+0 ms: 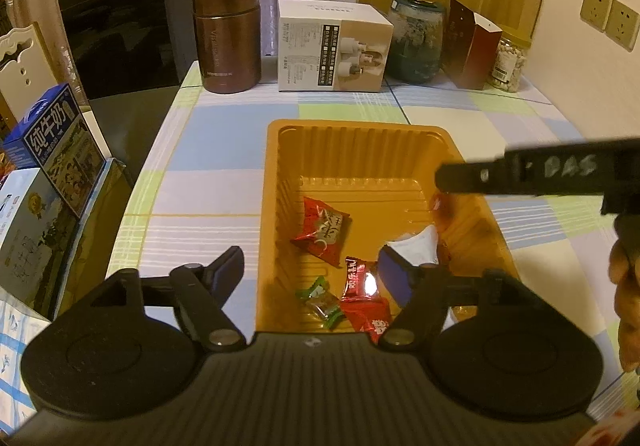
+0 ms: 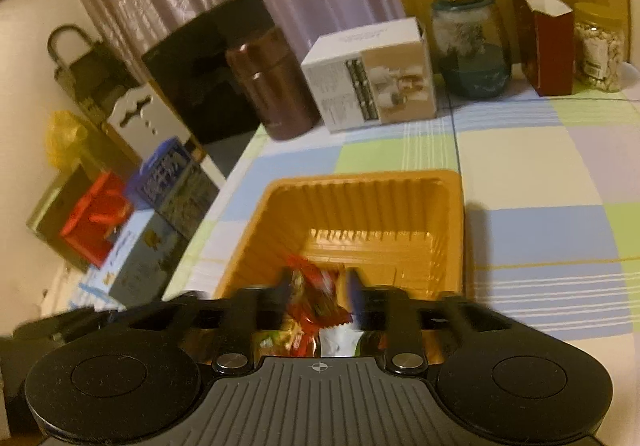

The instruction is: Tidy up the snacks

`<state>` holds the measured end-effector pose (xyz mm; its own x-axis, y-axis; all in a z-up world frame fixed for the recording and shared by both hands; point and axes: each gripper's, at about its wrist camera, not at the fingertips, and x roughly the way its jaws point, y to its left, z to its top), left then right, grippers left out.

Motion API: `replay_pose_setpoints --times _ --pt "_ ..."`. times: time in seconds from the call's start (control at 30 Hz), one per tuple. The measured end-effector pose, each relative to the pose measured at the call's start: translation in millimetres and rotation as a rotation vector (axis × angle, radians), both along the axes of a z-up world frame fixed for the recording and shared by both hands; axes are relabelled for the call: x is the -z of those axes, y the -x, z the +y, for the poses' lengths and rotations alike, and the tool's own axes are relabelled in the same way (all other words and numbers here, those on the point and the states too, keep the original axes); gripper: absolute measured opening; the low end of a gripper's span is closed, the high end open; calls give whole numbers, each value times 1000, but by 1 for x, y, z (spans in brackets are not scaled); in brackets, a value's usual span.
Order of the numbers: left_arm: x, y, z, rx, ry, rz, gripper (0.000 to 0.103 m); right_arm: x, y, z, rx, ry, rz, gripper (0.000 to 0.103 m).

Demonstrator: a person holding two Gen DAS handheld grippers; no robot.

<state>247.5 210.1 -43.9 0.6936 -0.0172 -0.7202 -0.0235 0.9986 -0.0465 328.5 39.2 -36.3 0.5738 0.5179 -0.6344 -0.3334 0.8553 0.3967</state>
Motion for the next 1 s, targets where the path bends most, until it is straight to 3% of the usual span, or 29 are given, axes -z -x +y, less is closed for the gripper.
replay_pose_setpoints --times 0.03,0.5,1.0 --pt "-1 2 1 -4 0 -4 79 -2 1 -2 13 -8 -10 72" --pt "-12 36 -9 -37 -9 -37 98 -3 40 -49 145 2 34 72" --pt "-47 114 -33 -79 -5 -77 103 -36 133 -62 128 77 -19 72"
